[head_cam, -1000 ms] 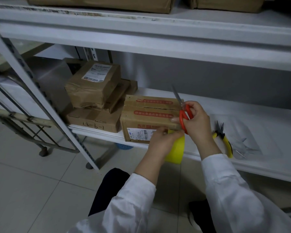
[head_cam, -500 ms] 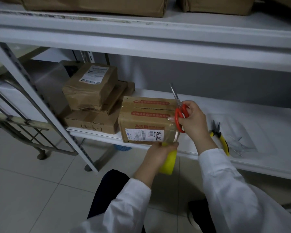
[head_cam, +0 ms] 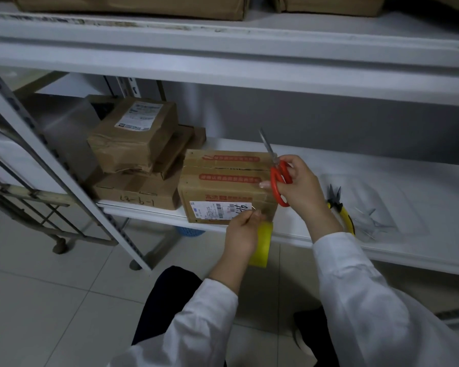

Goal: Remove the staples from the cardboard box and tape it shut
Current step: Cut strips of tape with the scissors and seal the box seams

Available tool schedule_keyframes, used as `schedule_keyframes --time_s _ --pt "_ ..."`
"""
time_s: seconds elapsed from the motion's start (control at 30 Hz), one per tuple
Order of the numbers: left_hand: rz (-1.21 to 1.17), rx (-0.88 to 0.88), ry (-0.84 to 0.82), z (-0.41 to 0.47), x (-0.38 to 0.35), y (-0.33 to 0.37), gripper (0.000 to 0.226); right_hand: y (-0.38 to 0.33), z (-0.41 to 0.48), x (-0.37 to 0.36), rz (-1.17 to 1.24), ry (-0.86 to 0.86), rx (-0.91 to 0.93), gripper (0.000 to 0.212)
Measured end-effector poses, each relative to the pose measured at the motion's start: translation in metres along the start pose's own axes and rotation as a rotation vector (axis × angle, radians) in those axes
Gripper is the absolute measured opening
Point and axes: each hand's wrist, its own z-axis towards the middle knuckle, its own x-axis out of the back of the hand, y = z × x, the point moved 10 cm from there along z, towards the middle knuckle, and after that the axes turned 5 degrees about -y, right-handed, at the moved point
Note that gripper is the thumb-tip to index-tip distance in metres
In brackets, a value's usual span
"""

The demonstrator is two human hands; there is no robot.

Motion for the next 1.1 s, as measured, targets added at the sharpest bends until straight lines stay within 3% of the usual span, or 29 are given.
schedule_keyframes --time_s 0.3,0.67,0.83,1.0,1.1 --pt "0.047 -0.014 -0.011 0.012 0.002 0.002 0.021 -0.009 -0.014 0.004 -0.163 -0.059 0.027 0.056" --pt "0.051 -0.002 -0.006 0.013 0.011 -0.001 0.030 -0.014 -0.022 0.001 -0.357 0.021 0.063 0.046" --pt "0.095 -0.025 0.035 0.009 0.013 0.005 0.022 -0.019 -0.026 0.004 -0.354 0.035 0.069 0.043" --pt "0.148 -0.028 0.082 0.002 0.017 0.012 0.021 -0.026 -0.035 0.020 -0.163 0.061 0.054 0.059" --pt "0.156 -0.021 0.082 -0.004 0.016 0.017 0.029 -0.024 -0.048 0.028 -0.197 0.041 -0.034 0.069"
